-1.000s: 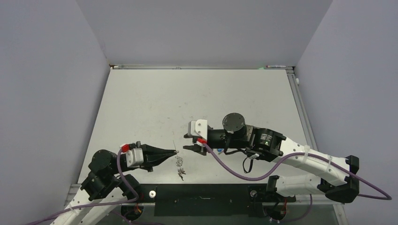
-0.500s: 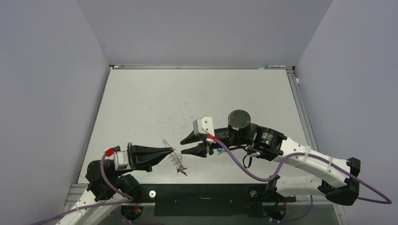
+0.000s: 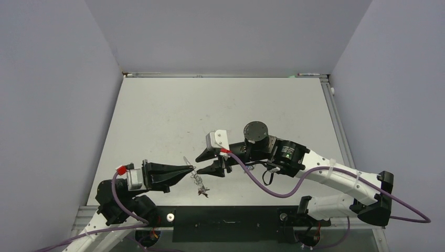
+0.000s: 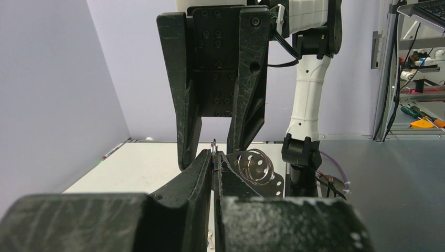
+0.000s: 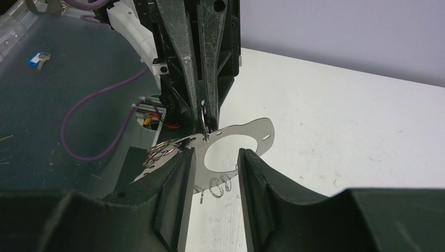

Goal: Put the keys on the keyring

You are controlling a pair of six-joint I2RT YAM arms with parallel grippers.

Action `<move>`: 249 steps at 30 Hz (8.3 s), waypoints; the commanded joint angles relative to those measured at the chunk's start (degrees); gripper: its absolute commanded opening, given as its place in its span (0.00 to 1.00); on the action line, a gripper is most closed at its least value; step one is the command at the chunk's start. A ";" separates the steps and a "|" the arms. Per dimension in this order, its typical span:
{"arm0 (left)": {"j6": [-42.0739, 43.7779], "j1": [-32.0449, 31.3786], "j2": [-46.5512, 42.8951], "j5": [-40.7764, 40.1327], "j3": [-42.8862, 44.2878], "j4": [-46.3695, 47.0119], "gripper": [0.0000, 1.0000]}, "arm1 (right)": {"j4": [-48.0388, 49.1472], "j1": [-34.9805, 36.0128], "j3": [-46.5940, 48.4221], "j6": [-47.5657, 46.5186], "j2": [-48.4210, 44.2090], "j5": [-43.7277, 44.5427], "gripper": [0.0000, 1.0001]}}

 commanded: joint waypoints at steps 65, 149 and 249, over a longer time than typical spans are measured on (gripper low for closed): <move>8.98 0.95 -11.81 -10.53 1.78 -16.89 0.74 | 9.39 12.65 -11.14 -20.73 -6.00 38.60 0.05; 9.74 -13.35 106.14 -15.01 56.54 -27.77 0.31 | -13.21 -7.67 -1.06 -4.09 -33.38 87.02 0.05; 1.07 -14.42 58.53 -32.13 36.78 -36.97 0.00 | -5.56 -2.41 -10.22 -0.30 -30.20 79.53 0.05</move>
